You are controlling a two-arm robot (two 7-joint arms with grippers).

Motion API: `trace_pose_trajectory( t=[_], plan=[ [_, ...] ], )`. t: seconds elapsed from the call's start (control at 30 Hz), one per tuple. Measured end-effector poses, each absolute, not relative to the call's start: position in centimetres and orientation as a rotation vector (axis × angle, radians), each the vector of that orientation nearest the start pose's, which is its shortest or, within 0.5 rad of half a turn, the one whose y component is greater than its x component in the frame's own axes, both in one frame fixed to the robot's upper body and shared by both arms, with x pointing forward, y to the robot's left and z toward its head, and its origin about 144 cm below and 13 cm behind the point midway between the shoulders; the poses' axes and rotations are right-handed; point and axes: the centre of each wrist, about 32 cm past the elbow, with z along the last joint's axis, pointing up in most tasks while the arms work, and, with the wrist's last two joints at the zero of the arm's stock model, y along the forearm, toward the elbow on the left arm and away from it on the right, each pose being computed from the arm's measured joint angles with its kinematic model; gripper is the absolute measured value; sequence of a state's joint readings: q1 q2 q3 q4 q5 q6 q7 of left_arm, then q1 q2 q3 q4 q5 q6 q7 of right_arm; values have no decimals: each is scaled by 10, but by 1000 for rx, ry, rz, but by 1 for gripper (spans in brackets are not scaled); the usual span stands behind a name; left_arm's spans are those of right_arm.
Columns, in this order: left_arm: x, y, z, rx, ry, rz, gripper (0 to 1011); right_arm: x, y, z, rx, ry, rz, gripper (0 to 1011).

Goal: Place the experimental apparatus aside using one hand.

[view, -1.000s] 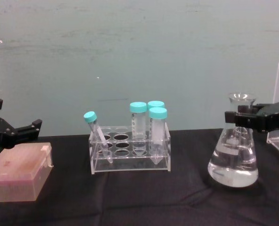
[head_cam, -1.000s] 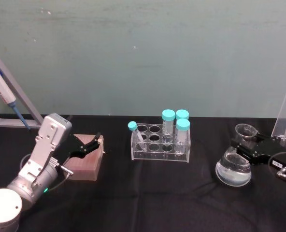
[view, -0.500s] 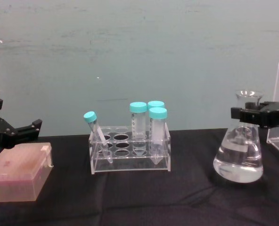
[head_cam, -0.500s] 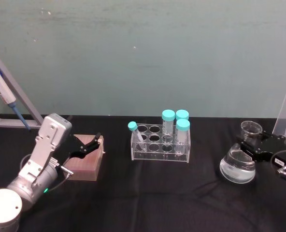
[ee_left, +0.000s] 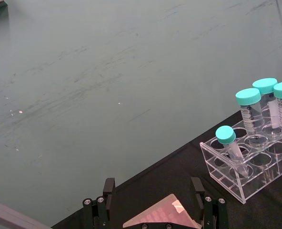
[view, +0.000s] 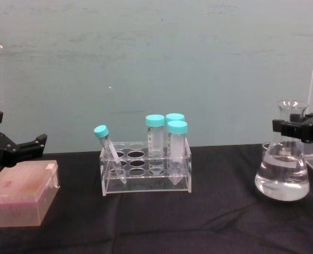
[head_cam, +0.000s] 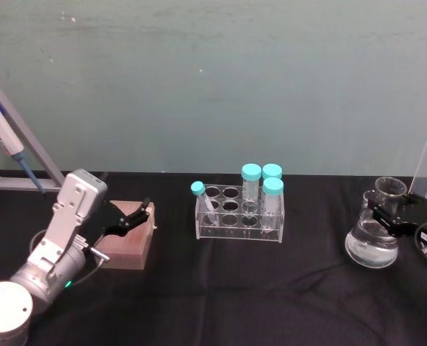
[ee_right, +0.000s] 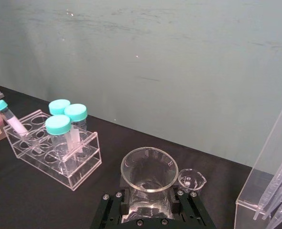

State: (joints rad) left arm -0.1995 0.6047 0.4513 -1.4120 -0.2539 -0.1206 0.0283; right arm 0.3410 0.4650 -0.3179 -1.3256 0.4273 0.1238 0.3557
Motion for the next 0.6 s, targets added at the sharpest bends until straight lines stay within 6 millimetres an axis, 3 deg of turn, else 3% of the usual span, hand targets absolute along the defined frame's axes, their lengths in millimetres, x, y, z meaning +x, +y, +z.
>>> trace_pose_trajectory(
  t=[0.6],
  plan=[
    [489, 310, 1140, 305, -285, 1248, 1000, 544, -310, 1182, -191, 50, -1092, 451]
  ],
)
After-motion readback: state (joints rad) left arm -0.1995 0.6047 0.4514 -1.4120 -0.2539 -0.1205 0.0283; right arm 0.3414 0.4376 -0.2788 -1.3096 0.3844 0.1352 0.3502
